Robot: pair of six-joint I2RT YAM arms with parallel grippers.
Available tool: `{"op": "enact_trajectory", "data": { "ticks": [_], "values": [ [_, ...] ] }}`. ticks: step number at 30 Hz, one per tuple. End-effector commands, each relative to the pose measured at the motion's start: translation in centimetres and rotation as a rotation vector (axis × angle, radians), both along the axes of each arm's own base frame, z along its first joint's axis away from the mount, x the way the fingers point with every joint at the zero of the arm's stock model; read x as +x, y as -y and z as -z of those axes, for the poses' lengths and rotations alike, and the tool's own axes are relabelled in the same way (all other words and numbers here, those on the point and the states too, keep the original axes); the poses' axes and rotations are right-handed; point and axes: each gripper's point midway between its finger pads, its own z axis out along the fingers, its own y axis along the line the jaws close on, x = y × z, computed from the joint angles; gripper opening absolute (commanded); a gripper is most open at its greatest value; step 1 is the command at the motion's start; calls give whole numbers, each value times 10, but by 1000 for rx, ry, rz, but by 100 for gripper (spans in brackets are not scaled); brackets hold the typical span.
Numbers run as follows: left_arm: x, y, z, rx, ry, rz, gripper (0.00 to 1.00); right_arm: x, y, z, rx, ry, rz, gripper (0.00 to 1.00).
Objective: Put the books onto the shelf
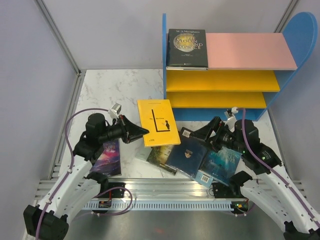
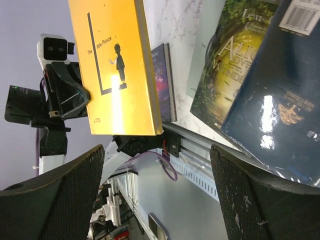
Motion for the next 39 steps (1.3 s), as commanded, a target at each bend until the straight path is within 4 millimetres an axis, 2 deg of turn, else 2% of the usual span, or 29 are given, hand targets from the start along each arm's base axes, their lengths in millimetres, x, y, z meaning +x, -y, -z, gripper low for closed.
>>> {"op": "enact_trajectory", "data": {
  "ticks": [1, 3, 10, 12, 13, 14, 16, 19, 21, 22, 23, 24, 25, 26, 27, 28, 29, 30, 31, 32, 35, 39],
  "values": [
    [-11, 3, -58, -173, 146, 42, 2, 15, -18, -29, 92, 75, -22, 89],
    [-14, 2, -67, -211, 182, 43, 2, 17, -26, -36, 81, 93, -41, 88],
    [-15, 0, -68, -261, 168, 29, 2, 25, -61, -39, 107, 98, -69, 87],
    [-16, 0, -71, -274, 175, 27, 2, 23, -74, -49, 145, 125, -92, 84],
    [-17, -1, -68, -278, 171, 24, 2, 25, -81, -47, 148, 113, -97, 83],
    [-16, -1, -68, -284, 172, 18, 2, 28, -86, -56, 173, 140, -95, 76],
    [-16, -1, -65, -298, 165, 13, 2, 25, -102, -60, 196, 145, -122, 66],
    [-17, -3, -64, -312, 155, 2, 2, 23, -116, -70, 216, 162, -132, 43],
    [-18, -3, -64, -314, 157, 4, 2, 21, -120, -73, 217, 167, -130, 29],
    [-19, -3, -66, -314, 159, 9, 2, 22, -120, -74, 218, 171, -123, 12],
    [-20, -2, -61, -300, 134, 10, 2, 21, -119, -76, 220, 176, -118, 4],
    [-19, -2, -58, -280, 138, 12, 2, 22, -117, -79, 220, 181, -100, 0],
    [-20, -2, -61, -266, 145, 17, 2, 21, -112, -80, 211, 182, -91, 0],
    [-21, -1, -46, -222, 73, 21, 7, 21, -109, -85, 207, 200, -86, 0],
    [-21, -1, -42, -178, 98, 32, 9, 21, -106, -87, 196, 206, -78, 0],
    [-22, -1, -49, -157, 122, 41, 12, 20, -99, -84, 168, 197, -60, 0],
    [-22, -2, -43, -117, 101, 40, 25, 20, -95, -91, 162, 208, -52, 0],
    [-25, -4, -36, -42, 98, 48, 31, 18, -91, -94, 150, 221, -49, 0],
    [-25, -6, -34, -9, 103, 48, 40, 18, -85, -89, 116, 207, -33, 0],
    [-25, -8, -33, 22, 113, 41, 55, 16, -81, -96, 118, 215, -28, 0],
    [-32, -13, -28, 91, 131, 53, 74, 12, -67, -106, 104, 225, -1, 0],
    [-40, -17, -19, 119, 131, 60, 84, 5, -57, -123, 67, 258, -17, 0]
  ]
}}
